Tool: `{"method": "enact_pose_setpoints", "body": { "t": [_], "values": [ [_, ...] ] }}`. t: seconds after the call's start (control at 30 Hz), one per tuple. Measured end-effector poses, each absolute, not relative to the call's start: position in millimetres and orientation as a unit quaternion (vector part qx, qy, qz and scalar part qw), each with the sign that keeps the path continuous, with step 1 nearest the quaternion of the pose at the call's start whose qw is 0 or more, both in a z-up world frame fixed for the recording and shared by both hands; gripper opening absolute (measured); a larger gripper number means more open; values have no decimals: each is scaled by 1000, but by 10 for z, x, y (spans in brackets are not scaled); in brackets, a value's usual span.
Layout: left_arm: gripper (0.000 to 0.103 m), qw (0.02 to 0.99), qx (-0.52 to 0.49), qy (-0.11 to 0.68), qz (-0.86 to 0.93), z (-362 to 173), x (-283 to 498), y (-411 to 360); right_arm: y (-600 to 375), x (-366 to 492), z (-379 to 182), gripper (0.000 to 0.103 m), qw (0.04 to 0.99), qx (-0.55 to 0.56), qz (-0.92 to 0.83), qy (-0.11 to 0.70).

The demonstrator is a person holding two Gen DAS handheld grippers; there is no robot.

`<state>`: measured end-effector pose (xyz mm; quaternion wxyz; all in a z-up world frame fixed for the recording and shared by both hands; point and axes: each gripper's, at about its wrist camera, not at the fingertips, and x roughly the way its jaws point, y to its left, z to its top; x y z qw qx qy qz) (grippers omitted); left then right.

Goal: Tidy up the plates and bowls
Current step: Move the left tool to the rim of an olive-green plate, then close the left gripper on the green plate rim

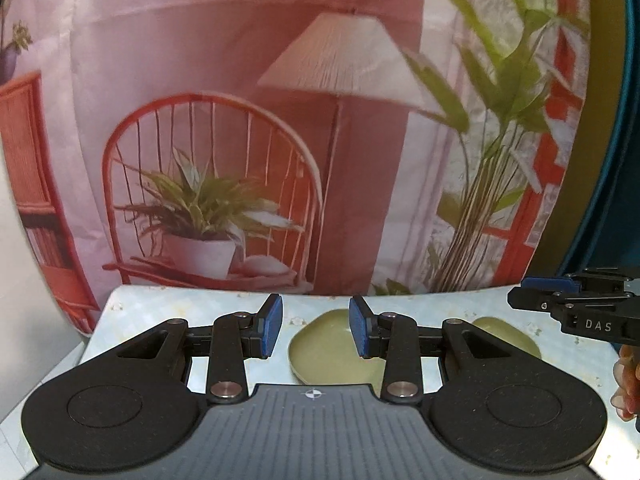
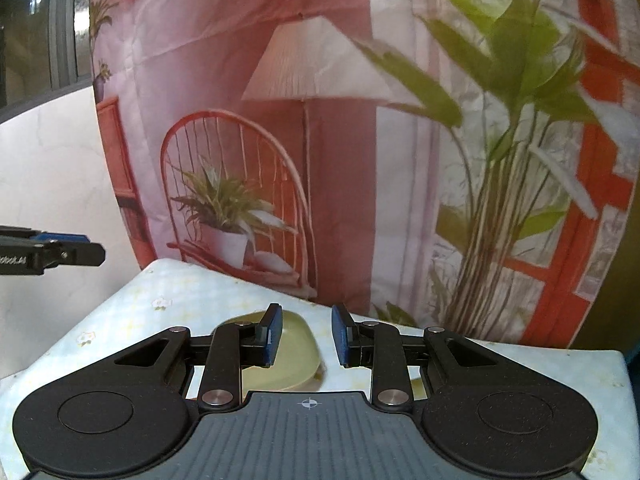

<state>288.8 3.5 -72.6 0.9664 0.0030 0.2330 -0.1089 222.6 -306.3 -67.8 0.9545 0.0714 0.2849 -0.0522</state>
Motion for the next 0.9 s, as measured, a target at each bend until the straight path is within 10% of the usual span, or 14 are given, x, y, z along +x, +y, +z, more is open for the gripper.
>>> {"method": "enact_pose_setpoints", "body": {
  "t": [0.9],
  "values": [
    [38, 916, -27, 388, -101, -2144, 4118, -28, -3285, 3300, -2251, 26, 910, 136, -35, 390]
  ]
}}
